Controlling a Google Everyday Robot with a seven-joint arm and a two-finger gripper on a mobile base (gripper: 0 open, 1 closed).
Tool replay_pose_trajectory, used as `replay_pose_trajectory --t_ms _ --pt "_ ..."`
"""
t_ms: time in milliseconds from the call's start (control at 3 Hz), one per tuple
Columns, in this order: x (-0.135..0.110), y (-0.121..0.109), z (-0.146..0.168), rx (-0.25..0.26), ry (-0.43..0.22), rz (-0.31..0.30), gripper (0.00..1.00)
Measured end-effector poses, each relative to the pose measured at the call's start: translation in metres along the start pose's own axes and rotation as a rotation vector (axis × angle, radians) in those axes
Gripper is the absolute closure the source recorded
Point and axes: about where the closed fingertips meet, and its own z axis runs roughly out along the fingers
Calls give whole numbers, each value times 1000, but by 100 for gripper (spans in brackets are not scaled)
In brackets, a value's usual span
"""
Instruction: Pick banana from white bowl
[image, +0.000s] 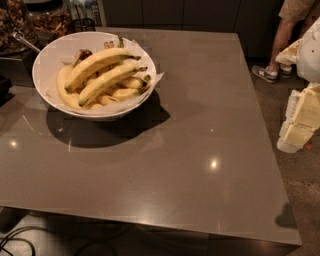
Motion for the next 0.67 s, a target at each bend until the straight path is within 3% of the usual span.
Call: replay_pose_trajectory --t_ms 333,667 --pt "-4 -2 -3 13 -5 6 0" --pt "-37 -7 -7 -14 -3 -26 0"
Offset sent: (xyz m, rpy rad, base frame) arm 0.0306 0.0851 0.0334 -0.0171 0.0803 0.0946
